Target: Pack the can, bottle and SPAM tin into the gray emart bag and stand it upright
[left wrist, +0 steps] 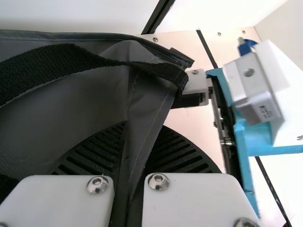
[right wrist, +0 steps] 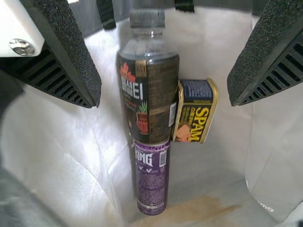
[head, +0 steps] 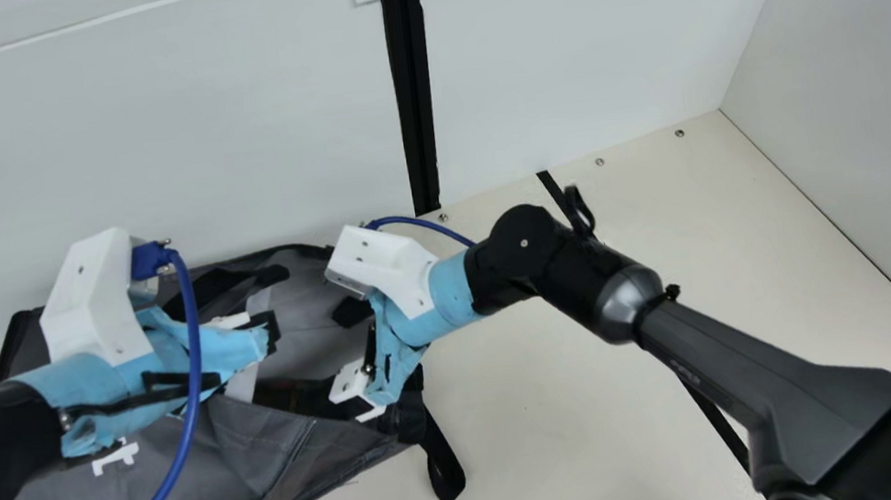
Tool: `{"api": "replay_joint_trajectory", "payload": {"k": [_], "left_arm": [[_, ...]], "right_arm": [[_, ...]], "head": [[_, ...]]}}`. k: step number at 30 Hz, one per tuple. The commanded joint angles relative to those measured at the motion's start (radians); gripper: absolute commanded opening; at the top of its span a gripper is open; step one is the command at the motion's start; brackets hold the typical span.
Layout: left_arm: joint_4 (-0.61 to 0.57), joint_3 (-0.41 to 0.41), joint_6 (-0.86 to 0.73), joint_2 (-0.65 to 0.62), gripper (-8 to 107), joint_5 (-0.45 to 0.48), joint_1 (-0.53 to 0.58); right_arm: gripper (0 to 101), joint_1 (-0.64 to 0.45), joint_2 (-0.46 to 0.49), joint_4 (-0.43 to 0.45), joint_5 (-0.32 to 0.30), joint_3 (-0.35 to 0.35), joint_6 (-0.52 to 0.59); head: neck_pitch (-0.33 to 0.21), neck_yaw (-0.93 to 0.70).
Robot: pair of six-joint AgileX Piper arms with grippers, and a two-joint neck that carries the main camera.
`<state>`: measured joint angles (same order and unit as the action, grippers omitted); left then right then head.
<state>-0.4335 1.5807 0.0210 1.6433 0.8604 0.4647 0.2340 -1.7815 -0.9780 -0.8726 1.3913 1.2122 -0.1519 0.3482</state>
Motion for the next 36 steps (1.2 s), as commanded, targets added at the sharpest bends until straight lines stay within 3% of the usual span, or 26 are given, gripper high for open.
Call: {"api": "replay_joint_trajectory", "payload": {"k": [1,17,36], "left_arm": [[0.000,0.000,0.000,0.000,-8,0.000,0.000],[0.000,0.000,0.000,0.000,-8,0.000,0.000],[0.000,0.000,0.000,0.000,-8,0.000,0.000]], "right_arm": [[95,-0.013,0.016,-0.004,-0.005,-0.020,0.006],[95,-0.118,0.160,-0.017,-0.094,-0.133,0.069],[95,-0.320,0.266,0.004,-0.265,-0.167,0.161]], "head": [[-0.023,0.001],[-0.023,0.001],[-0.023,0.001]]}}
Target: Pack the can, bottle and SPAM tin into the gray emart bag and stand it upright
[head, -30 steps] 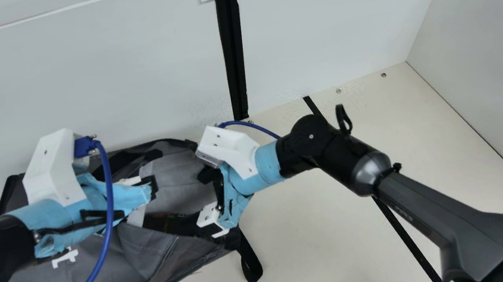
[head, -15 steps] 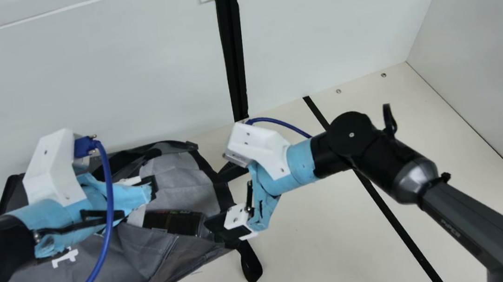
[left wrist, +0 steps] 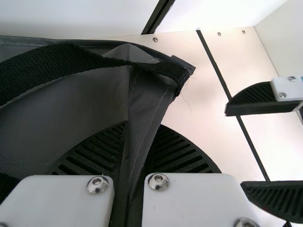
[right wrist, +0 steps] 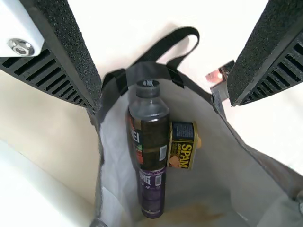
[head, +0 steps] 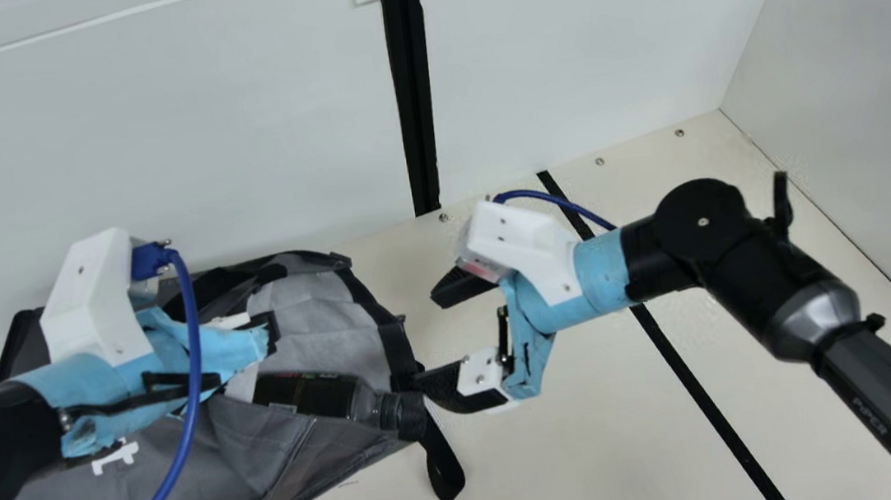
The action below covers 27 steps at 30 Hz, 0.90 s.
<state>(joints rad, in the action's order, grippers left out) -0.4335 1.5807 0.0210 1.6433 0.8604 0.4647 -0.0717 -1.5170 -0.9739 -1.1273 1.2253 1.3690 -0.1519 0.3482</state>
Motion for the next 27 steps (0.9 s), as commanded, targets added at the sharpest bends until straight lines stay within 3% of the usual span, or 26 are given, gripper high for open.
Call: {"api": "replay_joint_trajectory", "payload": {"k": [1,13,27], "left_arm": [[0.000,0.000,0.000,0.000,-8,0.000,0.000],[0.000,0.000,0.000,0.000,-8,0.000,0.000],[0.000,0.000,0.000,0.000,-8,0.000,0.000]], "right_arm": [[95,-0.024,0.006,0.000,-0.016,-0.002,0.006],[95,-0.149,0.065,0.019,-0.064,-0.014,0.007],[95,-0.255,0.176,0.082,-0.021,-0.035,-0.077]], "head": [[-0.023,0.001],[-0.023,0.001],[-0.023,0.001]]}}
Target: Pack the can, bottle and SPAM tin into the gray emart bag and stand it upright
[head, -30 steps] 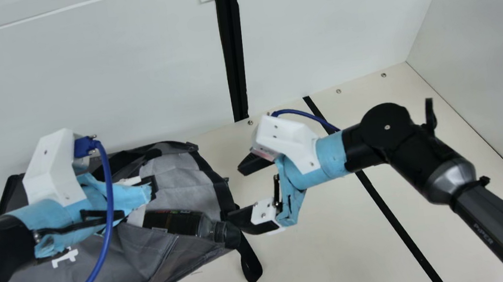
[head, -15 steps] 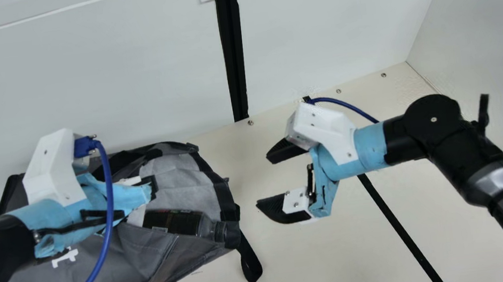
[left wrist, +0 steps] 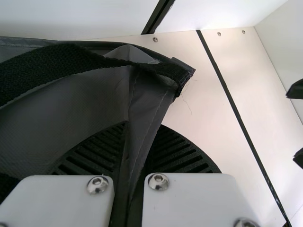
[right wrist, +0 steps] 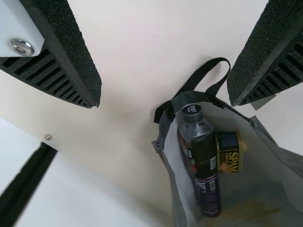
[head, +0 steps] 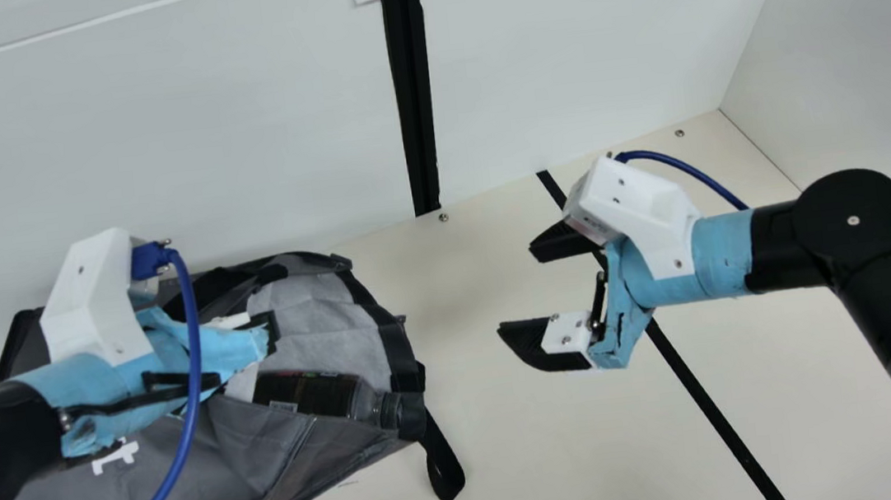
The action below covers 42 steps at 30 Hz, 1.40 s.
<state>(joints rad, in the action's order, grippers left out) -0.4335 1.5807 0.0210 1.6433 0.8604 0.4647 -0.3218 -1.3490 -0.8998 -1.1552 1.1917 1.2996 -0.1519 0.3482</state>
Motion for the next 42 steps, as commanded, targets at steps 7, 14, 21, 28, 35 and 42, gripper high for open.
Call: {"api": "replay_joint_trajectory", "payload": {"k": [7,14,21,28,35,42], "left_arm": [[0.000,0.000,0.000,0.000,-8,0.000,0.000],[0.000,0.000,0.000,0.000,-8,0.000,0.000],[0.000,0.000,0.000,0.000,-8,0.000,0.000],[0.000,0.000,0.000,0.000,-8,0.000,0.000],[0.000,0.000,0.000,0.000,-8,0.000,0.000],[0.000,0.000,0.000,0.000,-8,0.000,0.000]], "right_arm": [[95,-0.055,0.071,0.060,0.048,-0.022,-0.077],[95,-0.105,0.122,0.130,0.095,-0.028,-0.171],[95,-0.142,0.159,0.205,0.129,-0.022,-0.271],[95,-0.164,0.188,0.293,0.149,-0.011,-0.384],[95,-0.167,0.214,0.389,0.159,0.004,-0.503],[95,-0.162,0.234,0.484,0.154,0.024,-0.618]], "head": [[-0.023,0.001],[-0.023,0.001],[-0.023,0.001],[-0.023,0.001],[-0.023,0.001],[-0.023,0.001]]}}
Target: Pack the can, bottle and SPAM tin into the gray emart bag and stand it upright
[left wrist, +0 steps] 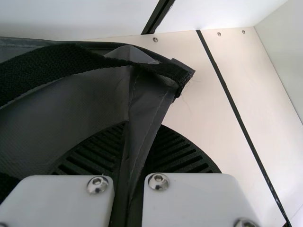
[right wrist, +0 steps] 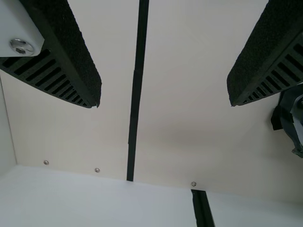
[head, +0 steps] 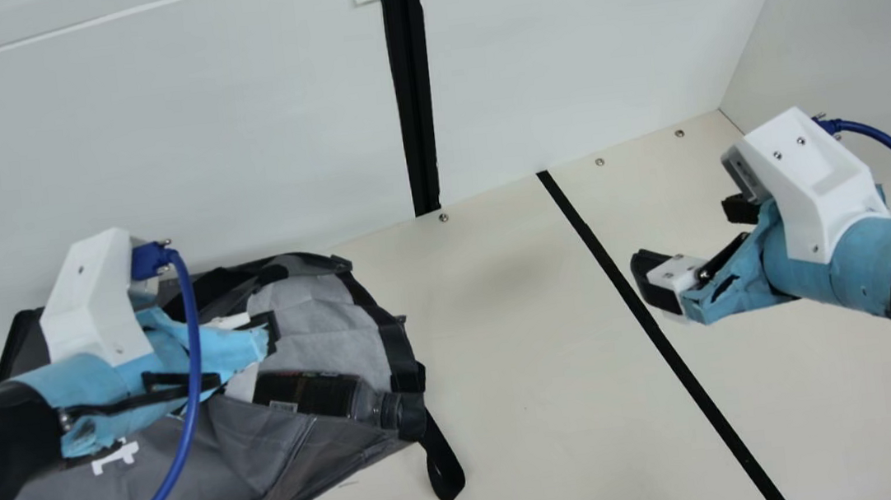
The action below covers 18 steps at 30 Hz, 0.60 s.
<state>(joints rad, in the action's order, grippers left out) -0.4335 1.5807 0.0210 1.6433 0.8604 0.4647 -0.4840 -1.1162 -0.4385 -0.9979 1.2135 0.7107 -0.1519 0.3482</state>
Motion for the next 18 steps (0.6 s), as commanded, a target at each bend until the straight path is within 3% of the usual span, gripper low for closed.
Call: {"api": "replay_joint_trajectory", "payload": {"k": [1,18], "left_arm": [[0.000,0.000,0.000,0.000,-8,0.000,0.000],[0.000,0.000,0.000,0.000,-8,0.000,0.000]], "right_arm": [[95,0.001,0.004,0.036,-0.005,0.006,-0.045],[95,-0.012,0.026,0.225,-0.090,0.109,-0.265]], "head": [[-0.023,0.001],[-0.023,0.001]]}}
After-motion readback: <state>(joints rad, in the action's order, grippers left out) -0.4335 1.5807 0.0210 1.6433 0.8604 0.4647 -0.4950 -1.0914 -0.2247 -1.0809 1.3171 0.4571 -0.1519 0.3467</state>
